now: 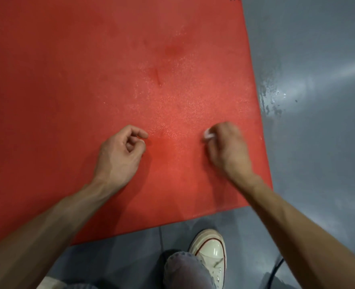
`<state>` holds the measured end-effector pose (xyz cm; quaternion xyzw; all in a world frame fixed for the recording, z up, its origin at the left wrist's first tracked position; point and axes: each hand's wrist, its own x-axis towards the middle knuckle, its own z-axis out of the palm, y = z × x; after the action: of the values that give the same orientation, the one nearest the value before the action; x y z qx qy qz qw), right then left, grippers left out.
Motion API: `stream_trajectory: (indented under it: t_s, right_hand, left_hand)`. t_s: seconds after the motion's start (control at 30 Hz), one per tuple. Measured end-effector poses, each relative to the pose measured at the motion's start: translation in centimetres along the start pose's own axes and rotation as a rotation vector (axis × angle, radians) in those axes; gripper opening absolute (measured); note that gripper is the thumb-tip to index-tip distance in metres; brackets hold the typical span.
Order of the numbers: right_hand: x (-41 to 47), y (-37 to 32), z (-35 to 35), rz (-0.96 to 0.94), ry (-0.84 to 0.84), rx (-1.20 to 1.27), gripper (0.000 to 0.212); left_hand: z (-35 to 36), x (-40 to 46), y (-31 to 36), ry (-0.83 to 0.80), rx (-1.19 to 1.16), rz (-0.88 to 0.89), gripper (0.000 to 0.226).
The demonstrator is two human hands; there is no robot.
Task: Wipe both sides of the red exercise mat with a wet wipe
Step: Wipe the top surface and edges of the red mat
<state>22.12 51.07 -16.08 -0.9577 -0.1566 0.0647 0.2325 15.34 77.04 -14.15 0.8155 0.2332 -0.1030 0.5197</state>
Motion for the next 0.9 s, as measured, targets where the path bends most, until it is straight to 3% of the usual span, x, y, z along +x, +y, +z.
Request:
stream_trajectory:
  t_s: [0.07, 0.13, 0.3, 0.37, 0.47, 0.57, 0.63, 0.7, 0.8, 0.9]
  right_hand:
    - [-0.6, -2.3, 1.4, -0.213, -0.114, -0.026, 0.006]
    - [0.4, -0.9, 0.6, -0.229, -0.105, -0.086, 0.009]
    - [3.3, 4.9, -2.9, 0.271, 0.169, -0.080, 0.007]
    - [3.3, 4.5, -2.5, 0.353, 0.210, -0.051, 0.004]
    - [2.5, 0.8, -0.3, 0.202, 0.177, -0.032, 0.009]
    - [1.0, -3.5, 2.0, -0.119, -0.034, -0.022, 0.007]
    - [1.6, -2.8, 1.7, -0.267, -0.145, -0.066, 0.002]
    - [3.4, 0.5, -0.1, -0.155, -0.080, -0.112, 0.007]
    - [6.3, 5.1, -3.7, 0.197, 0.167, -0.168, 0.013]
    - [6.3, 2.0, -1.9, 0.172, 0.186, -0.106, 0.012]
  left_hand:
    - [-0.1, 0.7, 0.2, 0.010, 0.016, 0.015, 0.024]
    - [-0.6, 1.4, 0.2, 0.039, 0.042, 0.043, 0.019]
    - [-2.4, 4.1, 0.3, 0.154, 0.112, 0.107, 0.014]
    - [-2.5, 5.2, 0.7, 0.167, 0.133, 0.135, 0.015]
    - [-2.0, 5.8, 1.0, 0.132, 0.157, 0.188, 0.016]
    - [-1.7, 6.1, 1.3, 0.104, 0.194, 0.254, 0.018]
    - [-1.9, 6.6, 1.2, 0.111, 0.265, 0.329, 0.018]
    - [-2.9, 7.1, 0.9, 0.146, 0.330, 0.371, 0.019]
    - [-4.2, 8.0, 0.1, 0.218, 0.390, 0.342, 0.022]
    - [-3.9, 8.0, -0.3, 0.239, 0.438, 0.328, 0.029]
